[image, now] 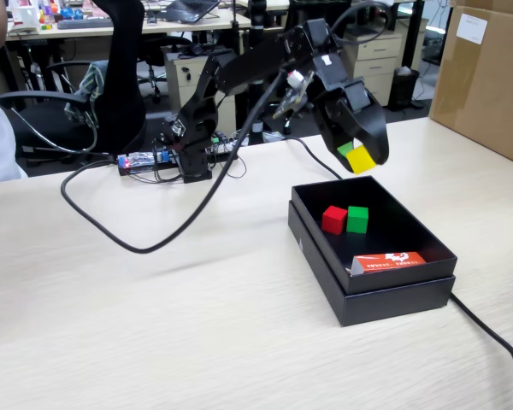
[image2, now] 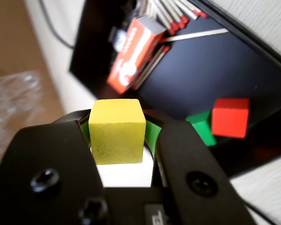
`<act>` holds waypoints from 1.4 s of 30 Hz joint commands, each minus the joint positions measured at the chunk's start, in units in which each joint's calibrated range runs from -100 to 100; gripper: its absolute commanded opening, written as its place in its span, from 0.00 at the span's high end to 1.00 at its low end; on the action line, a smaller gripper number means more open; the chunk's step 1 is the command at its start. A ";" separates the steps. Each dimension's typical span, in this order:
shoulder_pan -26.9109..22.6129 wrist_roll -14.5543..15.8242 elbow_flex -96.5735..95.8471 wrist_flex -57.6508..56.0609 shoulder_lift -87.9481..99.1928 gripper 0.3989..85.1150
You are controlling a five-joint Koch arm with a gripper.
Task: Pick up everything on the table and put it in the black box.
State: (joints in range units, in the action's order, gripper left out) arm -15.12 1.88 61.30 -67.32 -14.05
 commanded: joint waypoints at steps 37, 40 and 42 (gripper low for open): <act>9.13 3.32 -64.02 8.10 84.67 0.43; 10.45 3.27 -79.88 16.48 97.06 0.43; 10.99 3.22 -89.49 20.46 104.52 0.43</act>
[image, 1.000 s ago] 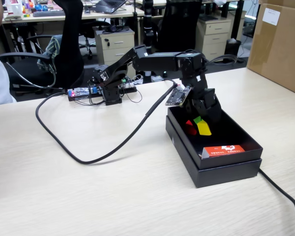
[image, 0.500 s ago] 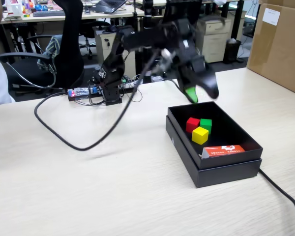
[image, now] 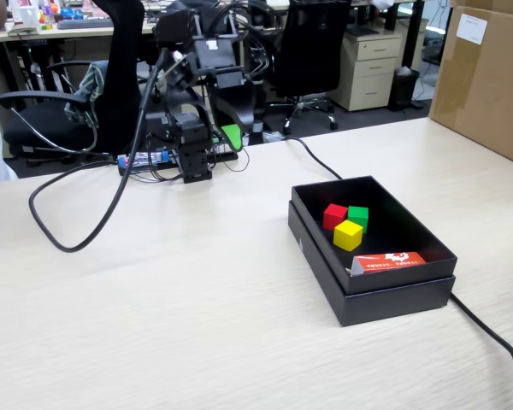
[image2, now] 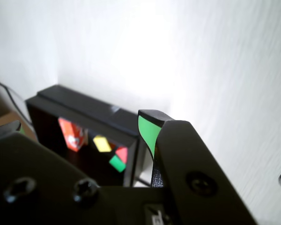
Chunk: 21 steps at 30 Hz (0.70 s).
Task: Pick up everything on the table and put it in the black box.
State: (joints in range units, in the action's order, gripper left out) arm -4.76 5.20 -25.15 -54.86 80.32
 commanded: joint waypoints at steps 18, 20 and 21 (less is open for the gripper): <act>4.35 -2.10 -53.73 43.84 19.68 0.40; 4.35 -2.78 -57.08 46.61 19.68 0.41; 4.30 -2.88 -58.71 47.90 19.68 0.41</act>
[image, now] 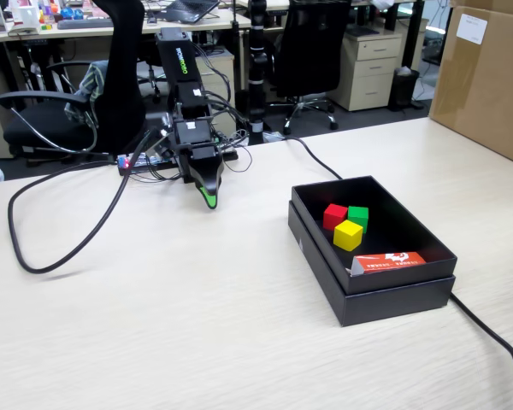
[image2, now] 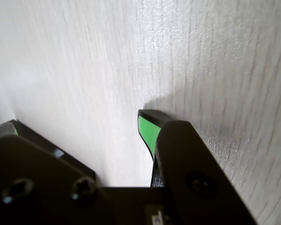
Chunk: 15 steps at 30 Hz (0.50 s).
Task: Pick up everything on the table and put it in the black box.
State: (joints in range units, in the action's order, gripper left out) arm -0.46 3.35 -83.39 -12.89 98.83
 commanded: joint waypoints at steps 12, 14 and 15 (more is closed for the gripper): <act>-0.24 -4.93 -13.89 15.01 1.17 0.43; -0.34 -6.50 -13.89 14.84 1.17 0.43; -0.29 -7.13 -13.89 14.84 1.17 0.43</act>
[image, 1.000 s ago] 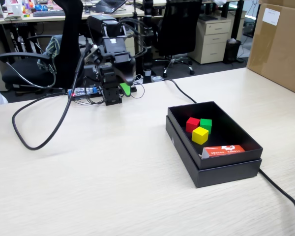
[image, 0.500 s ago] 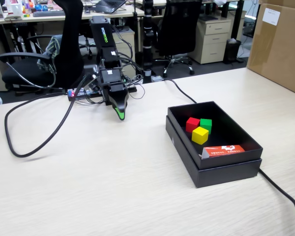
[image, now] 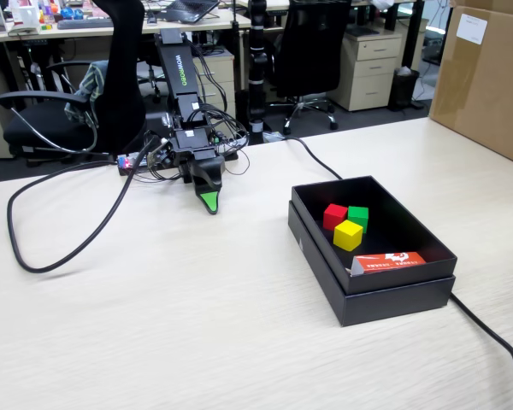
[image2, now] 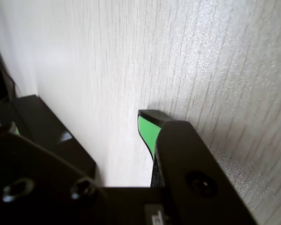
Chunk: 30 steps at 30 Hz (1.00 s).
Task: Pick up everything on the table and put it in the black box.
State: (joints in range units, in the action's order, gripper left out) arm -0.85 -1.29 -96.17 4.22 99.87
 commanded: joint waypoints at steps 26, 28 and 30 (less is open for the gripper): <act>0.29 -2.78 -1.11 -2.36 -0.10 0.43; 0.29 -2.78 -1.11 -2.36 -0.10 0.43; 0.29 -2.78 -1.11 -2.36 -0.10 0.43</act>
